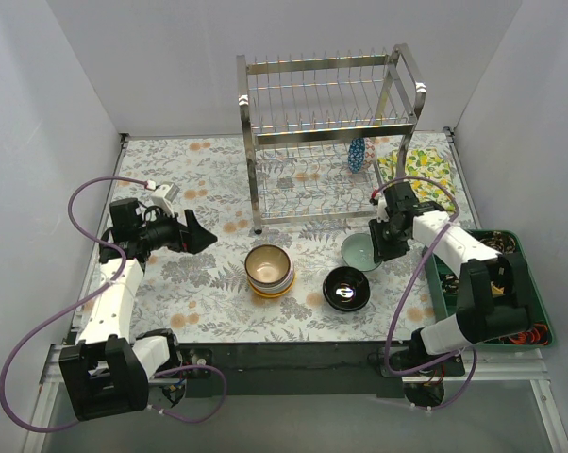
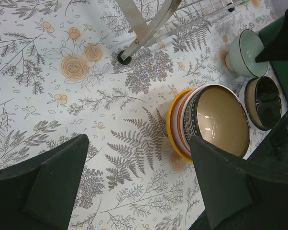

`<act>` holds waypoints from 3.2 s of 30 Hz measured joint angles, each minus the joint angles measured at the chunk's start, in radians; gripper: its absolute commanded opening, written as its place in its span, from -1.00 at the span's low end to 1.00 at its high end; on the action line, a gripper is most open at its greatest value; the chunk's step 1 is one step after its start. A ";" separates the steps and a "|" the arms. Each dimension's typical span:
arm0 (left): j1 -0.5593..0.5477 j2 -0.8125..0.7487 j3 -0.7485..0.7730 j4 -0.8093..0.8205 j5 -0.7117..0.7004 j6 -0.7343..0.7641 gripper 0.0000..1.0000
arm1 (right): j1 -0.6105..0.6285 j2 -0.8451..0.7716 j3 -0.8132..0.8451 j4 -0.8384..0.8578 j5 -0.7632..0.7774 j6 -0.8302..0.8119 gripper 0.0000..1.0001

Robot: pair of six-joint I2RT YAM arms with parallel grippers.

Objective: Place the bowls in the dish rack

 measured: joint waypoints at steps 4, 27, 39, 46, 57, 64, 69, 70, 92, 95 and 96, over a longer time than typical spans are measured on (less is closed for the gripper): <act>0.002 0.008 0.000 0.008 0.000 -0.003 0.75 | -0.018 -0.029 -0.048 0.014 -0.031 0.014 -0.47; 0.011 0.003 -0.018 0.060 0.015 -0.050 0.75 | -0.134 -0.099 0.169 -0.068 -0.160 0.113 -0.97; 0.011 0.005 -0.004 0.066 0.014 -0.068 0.75 | 0.233 -0.154 0.206 0.011 0.118 0.027 -0.97; 0.011 0.006 0.012 0.048 0.013 -0.056 0.75 | 0.377 -0.111 0.201 0.162 0.380 -0.114 -0.97; 0.011 -0.011 -0.023 0.032 0.012 -0.042 0.75 | 0.436 0.018 0.189 0.477 0.657 -0.402 -0.97; 0.011 -0.011 -0.032 0.057 0.021 -0.042 0.75 | 0.441 0.168 0.209 0.668 0.767 -0.562 -0.97; 0.011 0.016 -0.040 0.104 0.041 -0.051 0.75 | 0.441 0.280 0.286 0.710 0.824 -0.626 -0.97; 0.011 0.021 -0.040 0.109 0.043 -0.053 0.75 | 0.441 0.302 0.299 0.716 0.834 -0.634 -0.97; 0.011 0.106 -0.089 0.274 0.183 -0.029 0.75 | 0.377 0.983 1.168 0.744 1.220 -0.819 -0.97; 0.011 0.115 -0.089 0.276 0.190 -0.016 0.75 | 0.360 1.061 1.267 0.742 1.272 -0.856 -0.97; 0.011 0.118 -0.089 0.277 0.192 -0.012 0.75 | 0.356 1.067 1.270 0.739 1.283 -0.862 -0.97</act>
